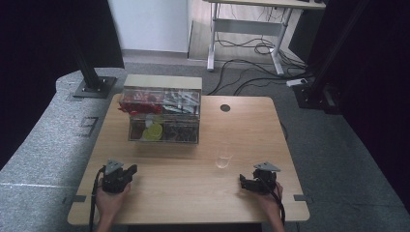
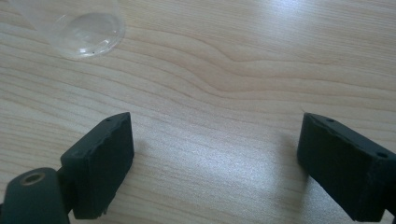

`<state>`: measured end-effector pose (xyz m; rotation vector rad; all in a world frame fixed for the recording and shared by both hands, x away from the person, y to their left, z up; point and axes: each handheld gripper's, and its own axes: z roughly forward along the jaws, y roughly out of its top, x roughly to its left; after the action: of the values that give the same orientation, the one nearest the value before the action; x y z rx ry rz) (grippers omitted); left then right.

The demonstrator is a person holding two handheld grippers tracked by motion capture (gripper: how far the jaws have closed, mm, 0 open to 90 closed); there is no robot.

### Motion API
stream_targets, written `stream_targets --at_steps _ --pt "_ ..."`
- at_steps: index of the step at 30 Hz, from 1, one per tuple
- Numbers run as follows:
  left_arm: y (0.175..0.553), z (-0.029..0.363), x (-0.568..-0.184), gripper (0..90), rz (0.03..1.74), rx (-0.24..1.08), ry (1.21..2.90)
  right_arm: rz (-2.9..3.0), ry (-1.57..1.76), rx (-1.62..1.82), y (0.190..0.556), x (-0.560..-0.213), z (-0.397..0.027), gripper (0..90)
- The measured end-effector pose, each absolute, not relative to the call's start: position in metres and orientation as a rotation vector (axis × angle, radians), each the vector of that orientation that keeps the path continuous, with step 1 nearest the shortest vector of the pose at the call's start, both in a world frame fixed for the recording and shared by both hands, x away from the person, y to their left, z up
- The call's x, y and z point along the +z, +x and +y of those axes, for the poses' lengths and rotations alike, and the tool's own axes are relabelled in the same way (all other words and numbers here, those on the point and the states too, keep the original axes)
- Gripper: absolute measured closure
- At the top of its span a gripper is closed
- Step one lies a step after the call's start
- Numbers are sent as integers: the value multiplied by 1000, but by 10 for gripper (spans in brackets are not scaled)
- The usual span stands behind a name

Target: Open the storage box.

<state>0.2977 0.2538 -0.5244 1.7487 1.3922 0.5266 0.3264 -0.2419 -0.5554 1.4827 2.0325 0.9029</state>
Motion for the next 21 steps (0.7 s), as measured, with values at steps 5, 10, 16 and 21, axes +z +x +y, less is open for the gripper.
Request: stream_targets --at_steps 5,10,16,21 --pt "296 250 -514 900 1351 549 1744 2029 1486 903 327 -555 -242 116" --pt "296 250 -506 900 1327 552 1744 2020 1490 901 327 -555 -243 127" --pt "302 251 -500 900 1314 556 1730 2019 1491 901 327 -555 -243 128" --pt "312 250 -494 900 1306 546 1731 2018 1492 900 327 -555 -243 129"
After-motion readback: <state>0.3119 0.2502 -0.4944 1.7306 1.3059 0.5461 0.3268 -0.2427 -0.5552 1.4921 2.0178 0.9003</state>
